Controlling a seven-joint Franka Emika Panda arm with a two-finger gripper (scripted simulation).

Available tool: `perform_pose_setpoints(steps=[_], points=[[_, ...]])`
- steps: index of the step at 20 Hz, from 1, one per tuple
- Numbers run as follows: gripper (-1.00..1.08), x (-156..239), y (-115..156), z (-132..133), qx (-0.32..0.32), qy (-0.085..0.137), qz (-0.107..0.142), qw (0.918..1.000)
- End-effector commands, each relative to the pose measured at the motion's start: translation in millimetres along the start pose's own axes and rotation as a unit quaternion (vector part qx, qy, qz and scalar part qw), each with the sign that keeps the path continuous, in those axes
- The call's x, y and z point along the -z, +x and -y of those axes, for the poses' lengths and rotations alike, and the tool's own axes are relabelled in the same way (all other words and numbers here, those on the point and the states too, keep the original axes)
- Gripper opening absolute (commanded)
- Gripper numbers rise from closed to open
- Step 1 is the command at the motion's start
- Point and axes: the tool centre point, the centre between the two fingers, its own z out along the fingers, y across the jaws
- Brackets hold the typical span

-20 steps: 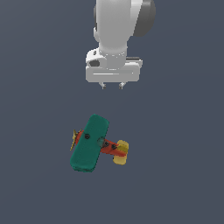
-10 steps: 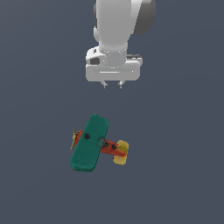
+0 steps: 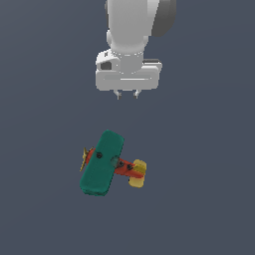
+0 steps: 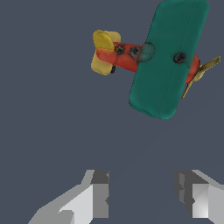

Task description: Pick up the object and move it to a goal position.

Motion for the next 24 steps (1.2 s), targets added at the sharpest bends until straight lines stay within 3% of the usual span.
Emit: perform_pose_setpoints(steps=[1,14,24], points=[[0.28,1,0,-3,0.001,-0.001,-0.001,1.0000],[0.28,0,1,-8,0.001,0.002,0.000,1.0000],[0.28,-6,16,-14,-0.007,0.029,0.005,0.9995]])
